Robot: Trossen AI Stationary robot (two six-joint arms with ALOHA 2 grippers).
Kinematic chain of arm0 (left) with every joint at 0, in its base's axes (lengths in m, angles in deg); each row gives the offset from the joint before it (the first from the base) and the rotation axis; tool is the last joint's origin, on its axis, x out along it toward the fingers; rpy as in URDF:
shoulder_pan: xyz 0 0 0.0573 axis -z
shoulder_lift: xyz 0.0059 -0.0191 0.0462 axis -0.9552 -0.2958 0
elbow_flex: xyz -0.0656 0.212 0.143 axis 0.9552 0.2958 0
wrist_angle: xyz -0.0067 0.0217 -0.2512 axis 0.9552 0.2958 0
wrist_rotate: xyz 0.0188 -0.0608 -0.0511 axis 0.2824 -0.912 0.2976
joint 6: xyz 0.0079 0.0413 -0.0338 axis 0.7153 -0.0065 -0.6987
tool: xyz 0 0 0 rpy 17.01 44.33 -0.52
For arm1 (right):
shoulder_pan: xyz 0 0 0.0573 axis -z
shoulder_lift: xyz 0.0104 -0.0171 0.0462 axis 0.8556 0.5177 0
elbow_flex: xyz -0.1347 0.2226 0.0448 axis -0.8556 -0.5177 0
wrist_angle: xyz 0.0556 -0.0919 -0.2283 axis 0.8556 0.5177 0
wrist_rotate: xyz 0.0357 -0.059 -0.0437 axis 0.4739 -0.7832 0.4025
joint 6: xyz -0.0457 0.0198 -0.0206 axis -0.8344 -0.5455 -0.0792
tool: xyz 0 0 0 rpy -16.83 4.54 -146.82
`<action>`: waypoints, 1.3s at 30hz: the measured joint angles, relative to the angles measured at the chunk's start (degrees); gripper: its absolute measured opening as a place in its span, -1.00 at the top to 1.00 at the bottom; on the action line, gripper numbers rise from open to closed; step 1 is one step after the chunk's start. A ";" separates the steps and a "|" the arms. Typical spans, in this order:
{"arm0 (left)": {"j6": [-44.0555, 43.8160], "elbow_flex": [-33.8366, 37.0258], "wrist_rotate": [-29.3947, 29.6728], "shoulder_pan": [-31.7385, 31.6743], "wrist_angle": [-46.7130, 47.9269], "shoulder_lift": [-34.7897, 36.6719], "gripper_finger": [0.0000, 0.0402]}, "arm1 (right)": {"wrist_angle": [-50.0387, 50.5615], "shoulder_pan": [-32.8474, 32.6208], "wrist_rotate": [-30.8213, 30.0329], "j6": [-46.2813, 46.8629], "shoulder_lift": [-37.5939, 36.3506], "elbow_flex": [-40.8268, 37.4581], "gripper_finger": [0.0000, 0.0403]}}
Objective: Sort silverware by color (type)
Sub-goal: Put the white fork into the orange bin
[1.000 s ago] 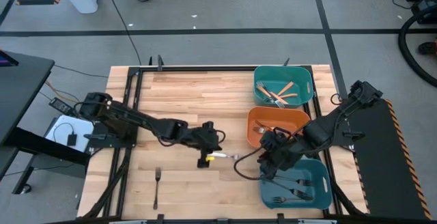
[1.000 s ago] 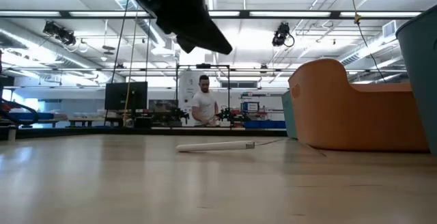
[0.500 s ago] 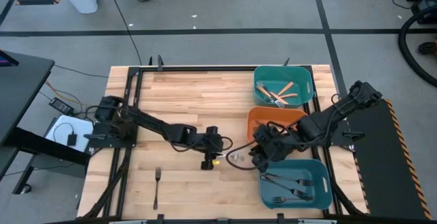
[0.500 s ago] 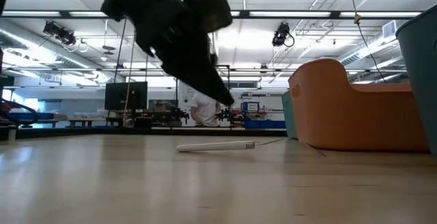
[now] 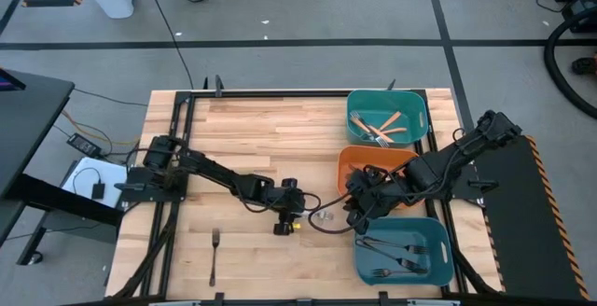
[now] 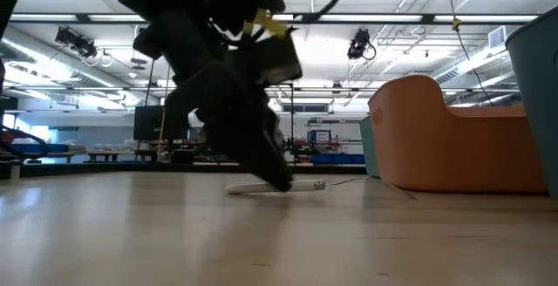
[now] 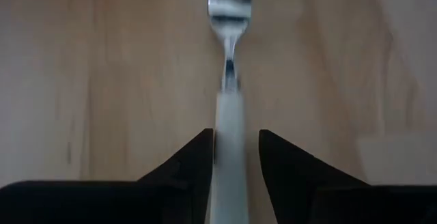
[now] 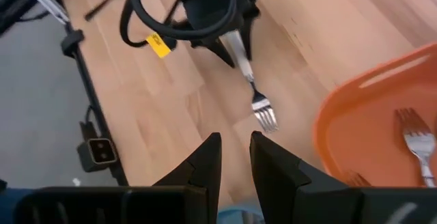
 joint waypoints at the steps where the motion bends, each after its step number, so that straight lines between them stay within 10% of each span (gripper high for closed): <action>1: -0.07 0.04 0.00 0.00 0.78 -0.22 0.36 | 0.47 0.03 -0.01 0.00 0.00 0.00 0.58; 12: -4.72 -0.31 0.27 -0.63 -0.51 -3.99 0.70 | 1.78 0.33 0.03 0.39 0.00 -0.02 0.58; 25: -2.27 0.25 5.12 -2.92 0.85 12.17 0.70 | 1.61 4.35 -1.75 -5.63 -3.60 2.68 0.58; 39: -2.68 0.12 5.80 -11.94 -22.38 16.94 0.95 | 0.20 13.23 -9.14 -26.86 -13.11 6.40 0.58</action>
